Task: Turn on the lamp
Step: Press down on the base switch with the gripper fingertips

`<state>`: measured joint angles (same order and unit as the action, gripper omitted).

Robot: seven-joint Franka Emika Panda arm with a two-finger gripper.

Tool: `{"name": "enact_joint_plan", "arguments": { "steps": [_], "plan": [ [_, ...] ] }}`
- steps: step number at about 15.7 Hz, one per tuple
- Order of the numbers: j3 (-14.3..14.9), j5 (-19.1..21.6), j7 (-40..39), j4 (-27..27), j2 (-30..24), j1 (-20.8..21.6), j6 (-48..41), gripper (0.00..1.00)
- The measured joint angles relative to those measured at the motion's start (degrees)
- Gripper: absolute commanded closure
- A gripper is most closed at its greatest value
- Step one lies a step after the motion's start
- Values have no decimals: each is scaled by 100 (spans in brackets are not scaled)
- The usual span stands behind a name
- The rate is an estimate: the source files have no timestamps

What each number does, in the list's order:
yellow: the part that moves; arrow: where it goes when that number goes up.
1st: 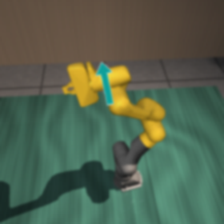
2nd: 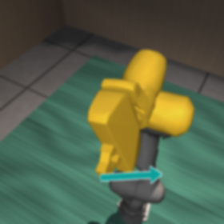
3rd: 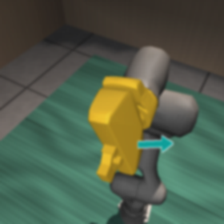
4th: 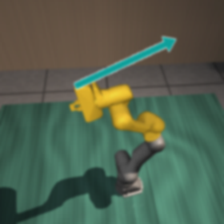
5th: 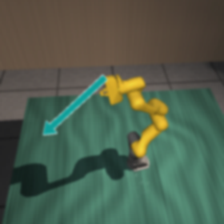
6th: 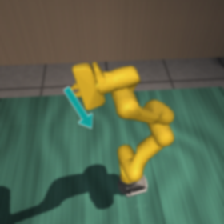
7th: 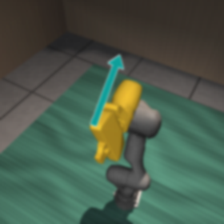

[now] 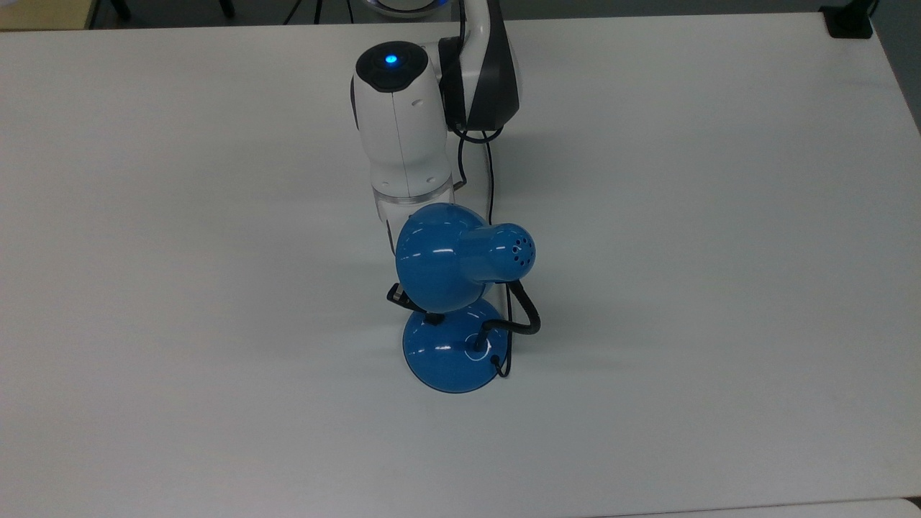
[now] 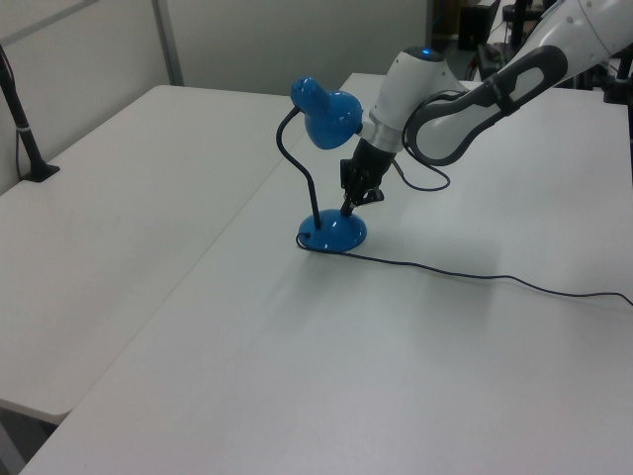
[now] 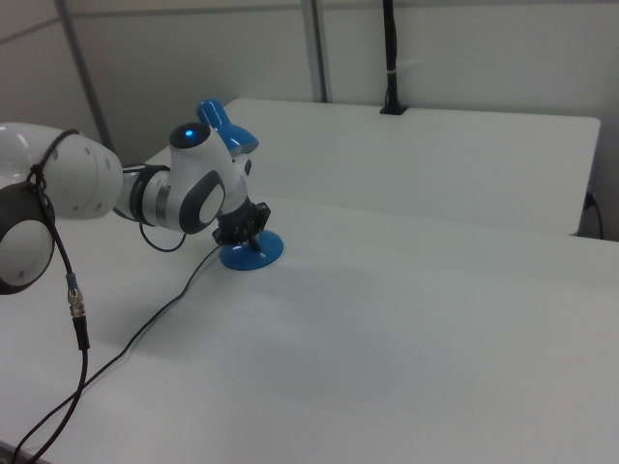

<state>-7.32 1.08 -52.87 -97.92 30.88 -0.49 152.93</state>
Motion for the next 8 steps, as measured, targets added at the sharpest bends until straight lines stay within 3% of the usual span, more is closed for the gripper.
{"name": "enact_joint_plan", "arguments": {
  "steps": [8],
  "plan": [
    [-123,157,606,0,7,-125,4,100]
  ]
}}
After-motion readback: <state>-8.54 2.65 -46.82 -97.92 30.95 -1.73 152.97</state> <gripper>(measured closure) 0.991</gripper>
